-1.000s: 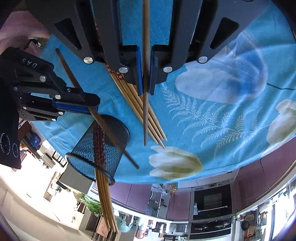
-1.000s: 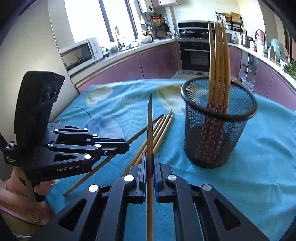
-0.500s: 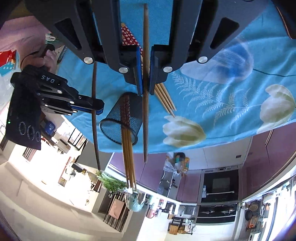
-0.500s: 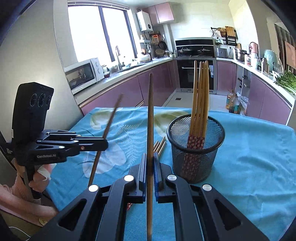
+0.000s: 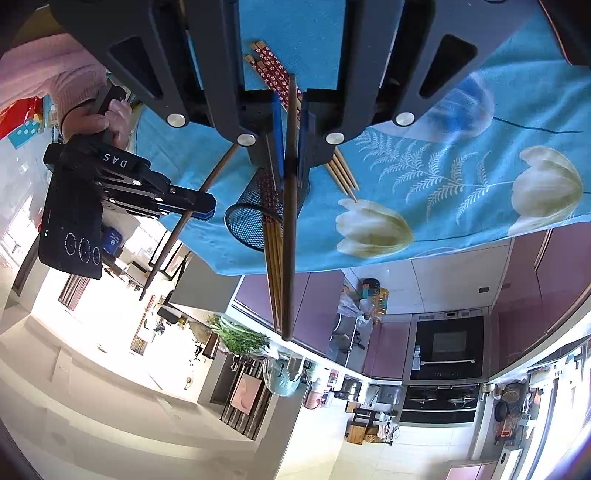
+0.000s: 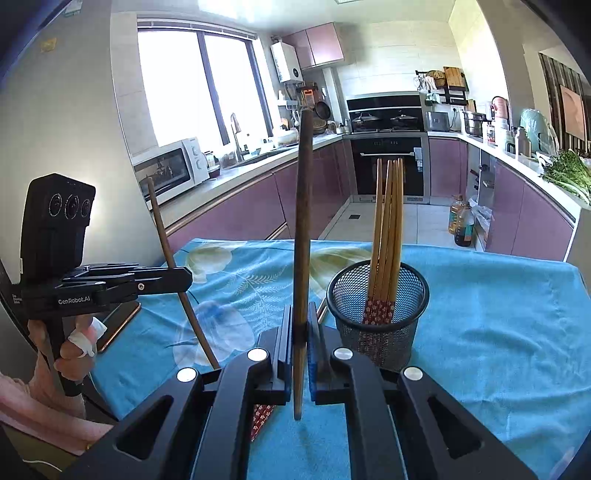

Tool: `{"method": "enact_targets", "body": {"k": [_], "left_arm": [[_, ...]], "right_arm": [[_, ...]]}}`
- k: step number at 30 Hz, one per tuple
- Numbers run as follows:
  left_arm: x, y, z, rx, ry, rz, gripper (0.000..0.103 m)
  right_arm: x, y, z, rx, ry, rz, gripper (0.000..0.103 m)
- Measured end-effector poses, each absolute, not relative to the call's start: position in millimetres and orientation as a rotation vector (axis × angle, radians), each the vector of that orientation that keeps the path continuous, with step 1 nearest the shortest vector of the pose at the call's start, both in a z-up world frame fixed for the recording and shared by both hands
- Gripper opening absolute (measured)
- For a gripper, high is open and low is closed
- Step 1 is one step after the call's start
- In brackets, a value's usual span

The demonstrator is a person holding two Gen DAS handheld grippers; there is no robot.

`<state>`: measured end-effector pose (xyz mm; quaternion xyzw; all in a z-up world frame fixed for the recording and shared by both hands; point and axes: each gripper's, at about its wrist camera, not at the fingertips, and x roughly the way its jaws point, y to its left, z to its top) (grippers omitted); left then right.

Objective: Organize utensils
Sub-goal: 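Lift both held chopsticks upright off the tablecloth toward the mesh cup, then lower both upright chopsticks into the black mesh cup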

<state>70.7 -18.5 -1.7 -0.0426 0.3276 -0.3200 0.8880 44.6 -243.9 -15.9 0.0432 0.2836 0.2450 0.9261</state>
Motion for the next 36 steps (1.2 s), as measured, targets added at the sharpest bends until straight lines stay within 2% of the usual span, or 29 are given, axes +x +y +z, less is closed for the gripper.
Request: {"method": "enact_targets", "body": {"k": [36], "left_arm": [[88, -46, 28, -0.104, 0.579, -0.712, 0.007]], "right_arm": [[40, -255, 10, 0.068, 0.486, 0.474, 0.006]]}}
